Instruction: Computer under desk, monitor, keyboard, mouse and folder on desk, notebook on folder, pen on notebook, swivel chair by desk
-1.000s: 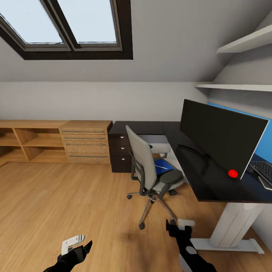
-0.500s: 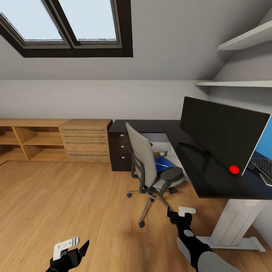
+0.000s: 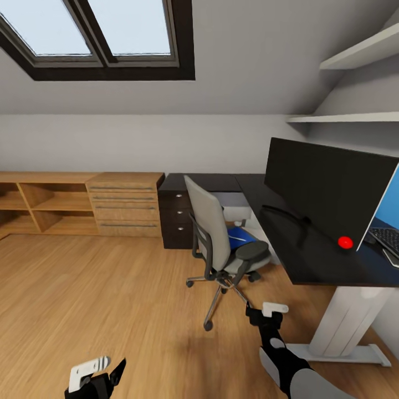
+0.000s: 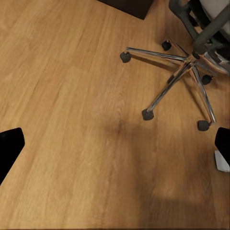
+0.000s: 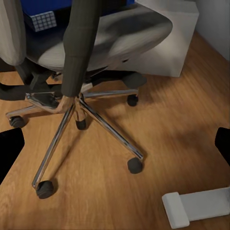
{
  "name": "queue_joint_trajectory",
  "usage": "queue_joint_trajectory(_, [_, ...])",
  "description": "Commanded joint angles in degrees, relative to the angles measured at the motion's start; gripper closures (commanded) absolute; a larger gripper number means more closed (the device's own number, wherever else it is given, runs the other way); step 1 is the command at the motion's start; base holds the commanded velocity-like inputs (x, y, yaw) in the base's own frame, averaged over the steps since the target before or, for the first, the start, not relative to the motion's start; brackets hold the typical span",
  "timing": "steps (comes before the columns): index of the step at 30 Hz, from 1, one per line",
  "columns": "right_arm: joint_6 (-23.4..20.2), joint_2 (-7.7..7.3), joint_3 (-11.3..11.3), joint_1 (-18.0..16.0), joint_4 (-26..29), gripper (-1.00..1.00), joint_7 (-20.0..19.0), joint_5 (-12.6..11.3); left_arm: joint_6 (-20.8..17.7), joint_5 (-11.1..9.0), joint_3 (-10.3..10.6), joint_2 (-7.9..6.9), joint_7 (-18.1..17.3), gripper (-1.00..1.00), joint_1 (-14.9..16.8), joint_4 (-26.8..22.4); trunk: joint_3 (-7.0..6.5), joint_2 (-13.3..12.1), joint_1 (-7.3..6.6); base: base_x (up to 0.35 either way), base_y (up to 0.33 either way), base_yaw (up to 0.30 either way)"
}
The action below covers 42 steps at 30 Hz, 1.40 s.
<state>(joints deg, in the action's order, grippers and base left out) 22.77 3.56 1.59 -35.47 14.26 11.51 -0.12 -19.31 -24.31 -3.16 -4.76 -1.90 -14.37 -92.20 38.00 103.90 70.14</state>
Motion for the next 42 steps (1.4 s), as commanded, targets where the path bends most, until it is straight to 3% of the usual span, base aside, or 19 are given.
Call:
queue_joint_trajectory(1, [0.31, 0.0, 0.07, -0.04, 0.02, -1.0, 0.03, 0.06, -0.12, -0.4, -0.1, 0.01, -0.36, -1.0, -0.21, -0.14, 0.23, 0.44, 0.22, 0.0, 0.0, 0.0])
queue_joint_trajectory(13, [4.18, -0.2, -0.11, 0.01, -0.48, -1.0, -0.14, 0.39, 0.37, -0.29, -0.1, 0.01, -0.58, -1.0, -0.65, -0.09, 2.38, 5.25, 2.86, 0.0, 0.0, 0.0])
queue_joint_trajectory(23, [4.46, -0.08, -0.11, 0.04, -0.4, -1.0, -0.09, 0.39, 0.4, -0.18, -0.18, 0.01, -0.56, -1.0, -0.65, -0.01, 4.18, 9.26, 5.06, 0.0, 0.0, 0.0])
queue_joint_trajectory(29, [4.4, -0.05, -0.1, 0.04, -0.38, -1.0, -0.01, 0.39, 0.39, -0.13, -0.18, 0.01, -0.56, -1.0, -0.65, 0.0, 4.18, 9.26, 5.06, 0.0, 0.0, 0.0])
queue_joint_trajectory(42, [4.45, -0.13, -0.1, 0.03, -0.33, -1.0, 0.0, 0.39, 0.67, -0.04, -0.17, 0.01, -0.55, -1.0, -0.65, 0.08, 6.51, 14.48, 7.91, 0.0, 0.0, 0.0])
